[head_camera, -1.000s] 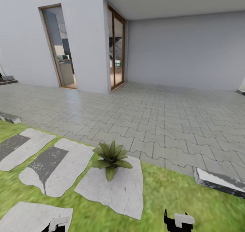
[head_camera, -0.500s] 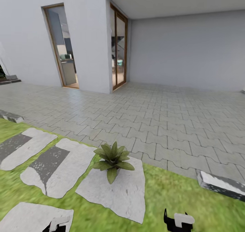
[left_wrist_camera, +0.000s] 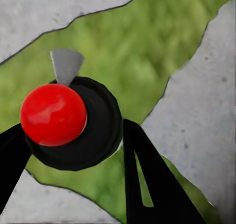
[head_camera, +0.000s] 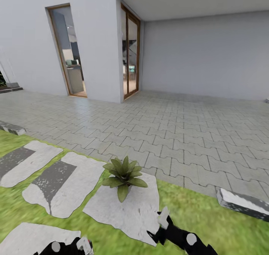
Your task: Pick up the pesticide atomizer in the garden and spray insectifuge to fully cover both potted plants in the garden.
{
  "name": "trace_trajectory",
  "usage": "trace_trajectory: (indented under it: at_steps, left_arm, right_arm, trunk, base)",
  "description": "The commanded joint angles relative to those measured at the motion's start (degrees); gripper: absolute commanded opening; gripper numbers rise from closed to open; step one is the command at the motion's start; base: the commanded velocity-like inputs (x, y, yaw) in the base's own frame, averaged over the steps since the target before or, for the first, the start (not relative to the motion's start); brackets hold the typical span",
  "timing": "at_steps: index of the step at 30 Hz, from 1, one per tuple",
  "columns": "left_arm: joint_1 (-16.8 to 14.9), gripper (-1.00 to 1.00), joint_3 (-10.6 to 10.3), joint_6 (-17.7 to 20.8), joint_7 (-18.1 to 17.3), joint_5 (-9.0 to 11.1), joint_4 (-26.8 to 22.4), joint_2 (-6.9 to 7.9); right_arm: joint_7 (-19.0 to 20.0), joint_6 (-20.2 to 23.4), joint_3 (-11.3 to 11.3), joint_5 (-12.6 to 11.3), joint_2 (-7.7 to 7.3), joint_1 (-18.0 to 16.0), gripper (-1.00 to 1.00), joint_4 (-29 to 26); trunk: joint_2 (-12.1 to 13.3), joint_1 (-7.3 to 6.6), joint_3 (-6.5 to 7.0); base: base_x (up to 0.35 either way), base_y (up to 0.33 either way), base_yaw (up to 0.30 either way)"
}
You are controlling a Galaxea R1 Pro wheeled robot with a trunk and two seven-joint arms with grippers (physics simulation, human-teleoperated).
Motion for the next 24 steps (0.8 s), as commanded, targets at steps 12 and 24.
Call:
trace_trajectory:
  at_steps: [12, 24]
  left_arm:
    - [-0.11, -1.00, 0.09, 7.64, -15.76, -12.96, -9.77, -1.63]
    - [-0.21, -1.00, -3.75, 12.04, -15.89, -13.75, -10.84, -6.93]
  right_arm:
    - [21.80, 5.31, 10.46, 0.62, 0.54, -5.88, -1.00, -3.72]
    - [22.80, 10.72, 16.14, 0.60, 1.13, -5.88, -1.00, -7.10]
  trunk:
    - [-0.02, -0.01, -0.06]
    - [-0.02, -0.01, -0.06]
  base:
    - [0.000, 0.000, 0.000]
    - [0.000, 0.000, 0.000]
